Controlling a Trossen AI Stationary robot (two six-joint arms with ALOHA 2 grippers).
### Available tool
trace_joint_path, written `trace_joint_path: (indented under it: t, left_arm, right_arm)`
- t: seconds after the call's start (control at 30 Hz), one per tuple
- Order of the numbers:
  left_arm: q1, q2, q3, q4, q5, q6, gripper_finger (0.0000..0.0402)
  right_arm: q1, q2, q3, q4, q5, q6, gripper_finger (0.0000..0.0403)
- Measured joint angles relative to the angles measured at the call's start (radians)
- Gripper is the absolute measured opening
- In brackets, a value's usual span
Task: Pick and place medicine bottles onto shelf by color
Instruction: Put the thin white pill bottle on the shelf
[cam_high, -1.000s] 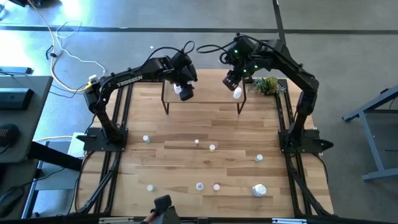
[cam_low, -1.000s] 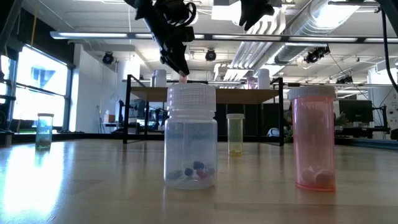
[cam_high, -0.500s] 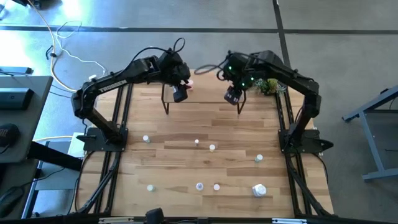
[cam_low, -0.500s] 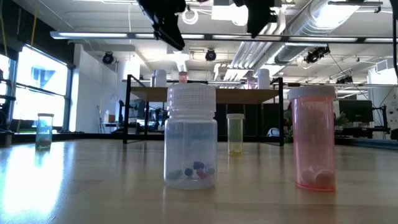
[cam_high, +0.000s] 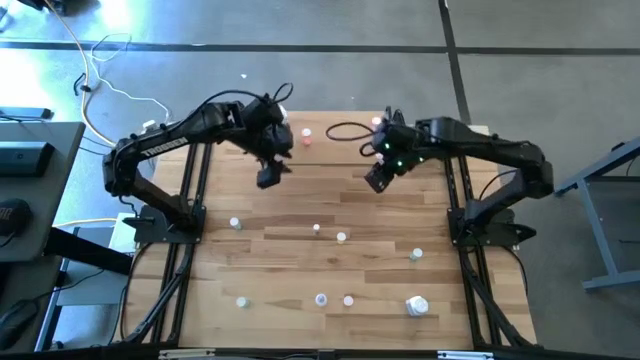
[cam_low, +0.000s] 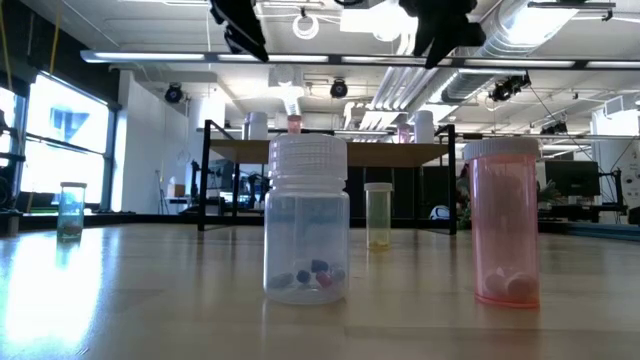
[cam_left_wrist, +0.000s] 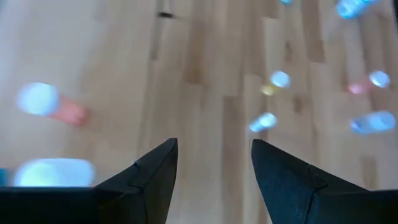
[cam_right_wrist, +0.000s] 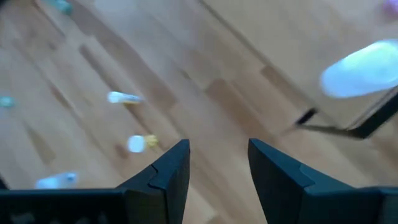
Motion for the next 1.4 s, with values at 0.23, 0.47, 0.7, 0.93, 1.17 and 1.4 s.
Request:
trace_joint_path:
  t: [0.23,0.47,0.7,0.93,1.17,1.4]
  left_arm:
    - [-0.092,-0.111,-0.186,0.06,0.01,-0.081,0.0197]
    - [-0.186,-0.234,-0.351,0.181,0.007,-0.226,0.0197]
    - [-0.272,-0.33,-0.466,0.23,-0.036,-0.343,0.0197]
    - [-0.359,-0.423,-0.596,0.335,-0.079,-0.462,0.0197]
    - [-0.417,-0.488,-0.672,0.359,-0.102,-0.533,0.0197]
    - [-0.456,-0.538,-0.711,0.354,-0.204,-0.581,0.0197]
  right_arm:
    - [0.117,-0.042,-0.134,0.151,-0.001,0.196,0.0154]
    - [0.208,-0.042,-0.239,0.333,-0.002,0.298,0.0154]
    - [0.27,-0.041,-0.318,0.573,-0.002,0.269,0.0154]
    - [0.314,-0.016,-0.348,0.76,0.002,0.216,0.0185]
    - [0.329,0.07,-0.348,0.938,0.065,0.036,0.0215]
    - [0.328,0.173,-0.347,1.017,0.069,-0.193,0.0215]
